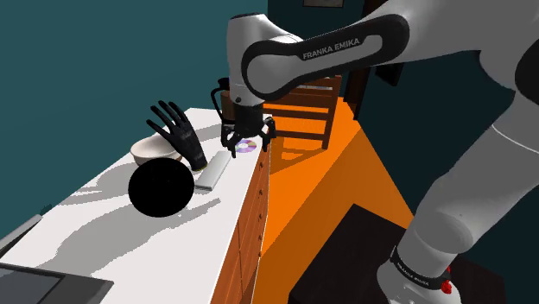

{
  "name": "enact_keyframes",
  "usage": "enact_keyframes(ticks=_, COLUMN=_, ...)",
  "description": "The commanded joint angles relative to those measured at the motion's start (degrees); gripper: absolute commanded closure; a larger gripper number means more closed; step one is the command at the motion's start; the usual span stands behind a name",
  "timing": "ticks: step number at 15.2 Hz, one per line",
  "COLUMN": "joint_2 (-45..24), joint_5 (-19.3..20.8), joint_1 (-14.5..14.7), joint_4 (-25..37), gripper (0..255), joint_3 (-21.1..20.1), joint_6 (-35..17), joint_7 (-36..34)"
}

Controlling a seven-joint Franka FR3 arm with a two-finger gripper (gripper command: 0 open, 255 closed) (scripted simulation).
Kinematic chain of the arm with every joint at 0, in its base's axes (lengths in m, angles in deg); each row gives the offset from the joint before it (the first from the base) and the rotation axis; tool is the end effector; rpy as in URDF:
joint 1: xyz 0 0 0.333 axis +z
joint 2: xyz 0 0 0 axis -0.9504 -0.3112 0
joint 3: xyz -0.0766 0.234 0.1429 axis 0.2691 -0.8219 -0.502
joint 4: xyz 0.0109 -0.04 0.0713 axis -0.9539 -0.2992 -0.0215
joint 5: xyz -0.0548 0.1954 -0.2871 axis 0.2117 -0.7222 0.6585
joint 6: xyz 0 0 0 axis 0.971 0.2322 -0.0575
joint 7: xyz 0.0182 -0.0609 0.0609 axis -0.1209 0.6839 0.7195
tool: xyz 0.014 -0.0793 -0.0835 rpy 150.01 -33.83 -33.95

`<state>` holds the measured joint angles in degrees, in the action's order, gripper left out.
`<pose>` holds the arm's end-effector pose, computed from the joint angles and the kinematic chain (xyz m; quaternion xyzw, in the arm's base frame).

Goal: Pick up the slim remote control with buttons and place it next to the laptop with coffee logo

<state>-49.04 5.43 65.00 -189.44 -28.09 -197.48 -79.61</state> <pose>0.4436 0.1706 0.4839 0.9687 -0.2450 0.0330 0.0230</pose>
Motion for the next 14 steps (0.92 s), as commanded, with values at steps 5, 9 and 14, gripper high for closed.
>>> enact_keyframes(ticks=5, joint_2=-15.71, joint_5=5.48, joint_1=0.23, joint_4=11.2, gripper=0, joint_3=-2.76, joint_6=-1.35, joint_7=-16.37)
enact_keyframes(ticks=9, joint_2=-26.39, joint_5=9.2, joint_1=2.48, joint_4=20.91, gripper=0, joint_3=-2.08, joint_6=-0.49, joint_7=-25.64)
enact_keyframes(ticks=14, joint_2=-29.72, joint_5=10.3, joint_1=3.39, joint_4=22.16, gripper=0, joint_3=-1.34, joint_6=-2.18, joint_7=-28.02)
